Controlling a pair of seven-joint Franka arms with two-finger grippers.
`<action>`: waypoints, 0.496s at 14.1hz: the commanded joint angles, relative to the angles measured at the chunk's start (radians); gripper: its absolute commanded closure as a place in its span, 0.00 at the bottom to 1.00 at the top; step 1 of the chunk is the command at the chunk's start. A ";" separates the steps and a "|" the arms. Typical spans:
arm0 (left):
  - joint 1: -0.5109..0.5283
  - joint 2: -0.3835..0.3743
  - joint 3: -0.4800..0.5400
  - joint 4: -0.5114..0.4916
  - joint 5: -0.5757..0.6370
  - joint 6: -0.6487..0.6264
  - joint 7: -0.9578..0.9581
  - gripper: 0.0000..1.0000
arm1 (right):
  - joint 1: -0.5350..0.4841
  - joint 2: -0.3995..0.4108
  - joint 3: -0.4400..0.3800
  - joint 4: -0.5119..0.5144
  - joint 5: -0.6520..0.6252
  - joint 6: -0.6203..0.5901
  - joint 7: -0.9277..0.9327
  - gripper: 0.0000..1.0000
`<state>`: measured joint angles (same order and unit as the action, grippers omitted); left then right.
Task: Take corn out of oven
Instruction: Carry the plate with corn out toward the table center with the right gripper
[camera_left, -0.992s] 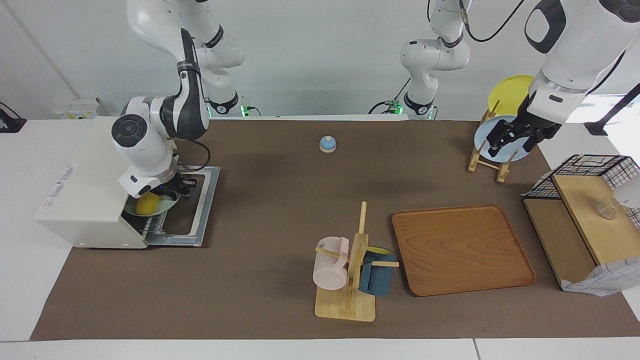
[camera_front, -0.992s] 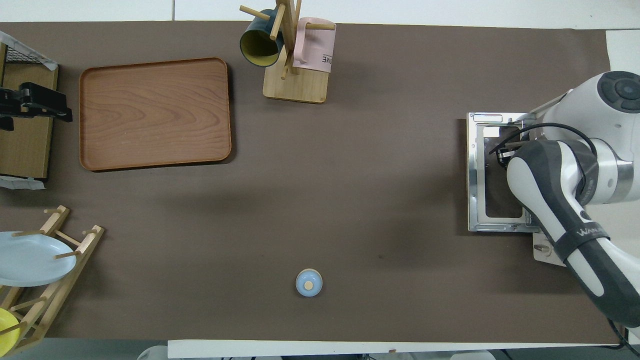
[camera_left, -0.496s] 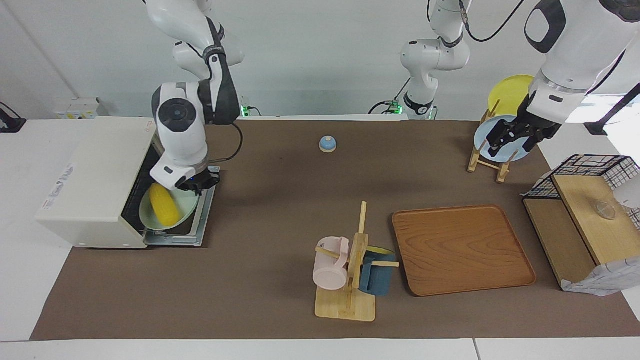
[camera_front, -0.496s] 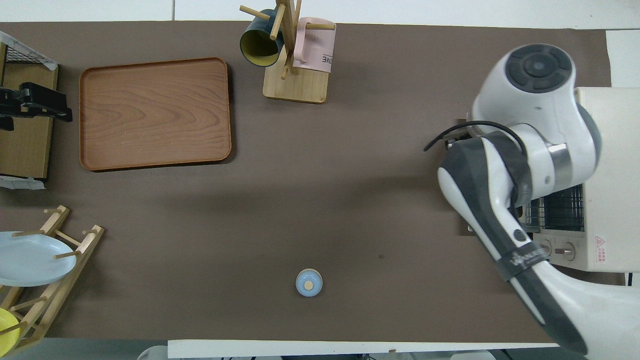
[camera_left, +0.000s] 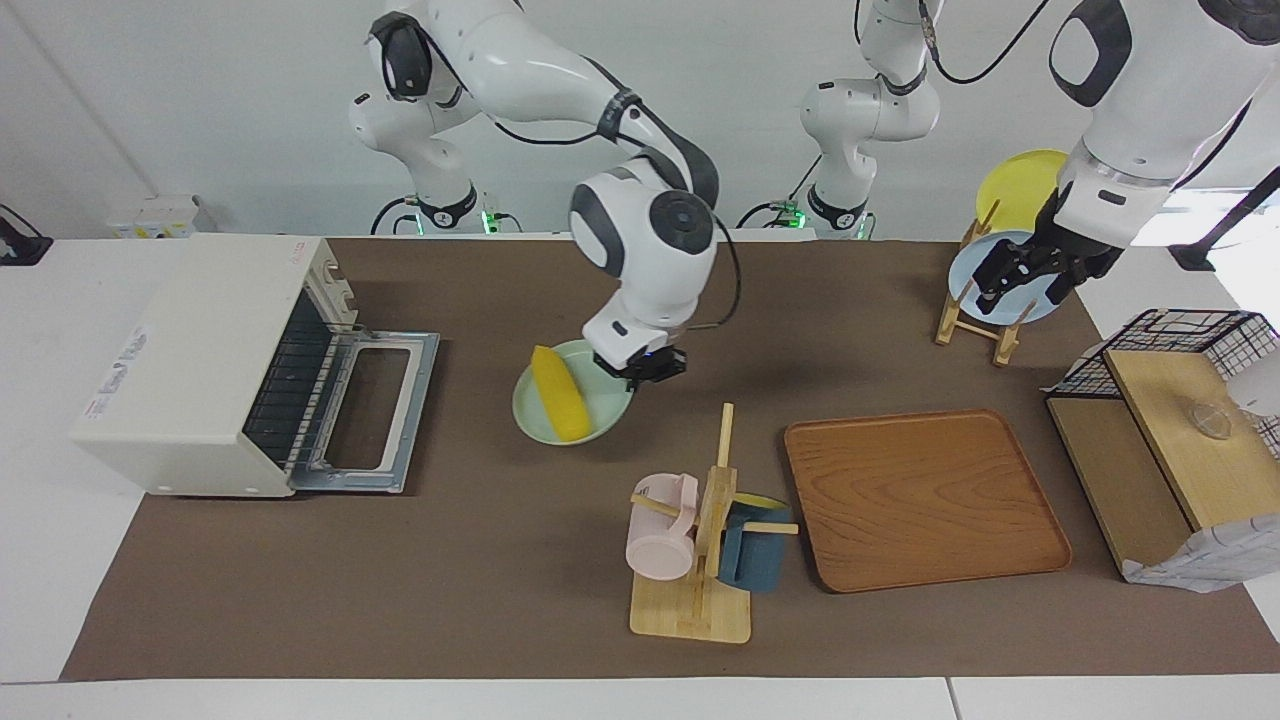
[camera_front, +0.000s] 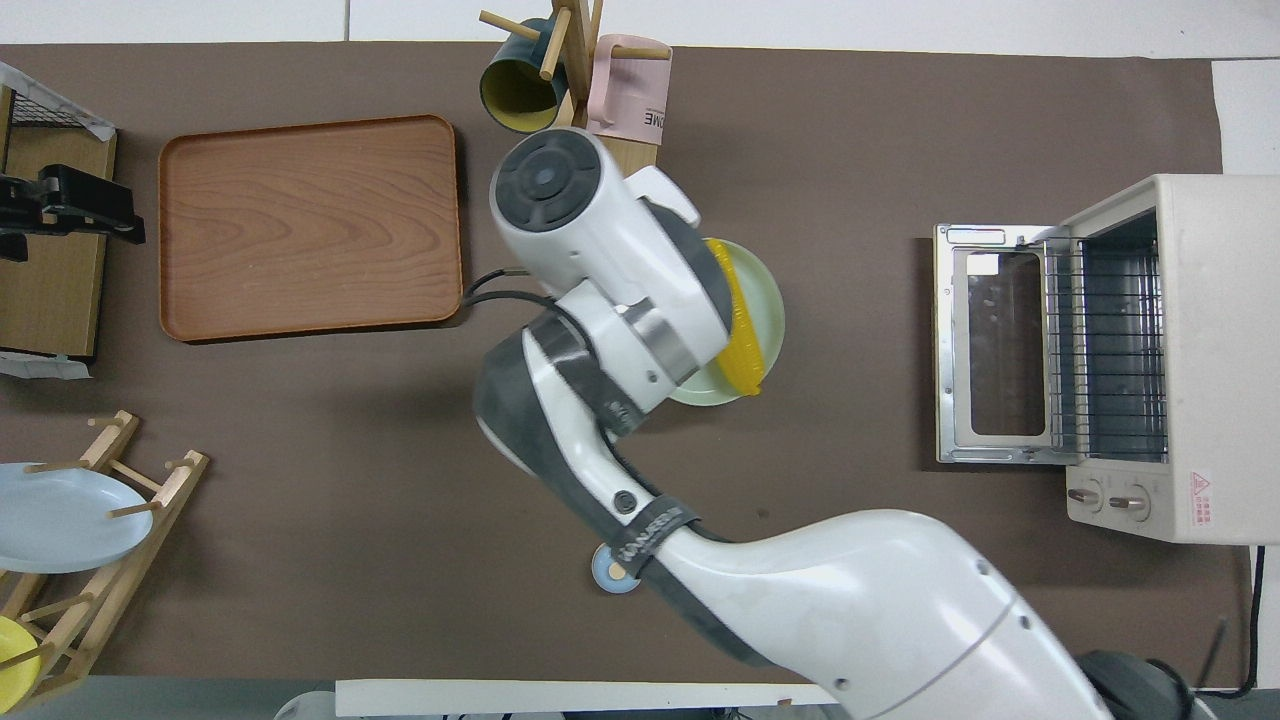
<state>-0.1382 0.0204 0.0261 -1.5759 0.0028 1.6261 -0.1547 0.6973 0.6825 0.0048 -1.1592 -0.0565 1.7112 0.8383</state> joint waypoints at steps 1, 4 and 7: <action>0.002 -0.023 0.000 -0.021 0.011 -0.009 0.014 0.00 | 0.013 0.084 0.015 0.105 0.017 0.013 0.074 0.99; -0.001 -0.023 -0.002 -0.023 0.013 -0.008 0.011 0.00 | 0.038 0.114 0.017 0.049 0.039 0.147 0.160 0.97; 0.009 -0.030 0.000 -0.026 0.013 -0.026 0.012 0.00 | 0.025 0.111 0.015 0.012 0.103 0.243 0.165 0.54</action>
<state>-0.1378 0.0203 0.0261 -1.5759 0.0028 1.6209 -0.1546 0.7379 0.8037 0.0153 -1.1242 0.0163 1.9163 0.9890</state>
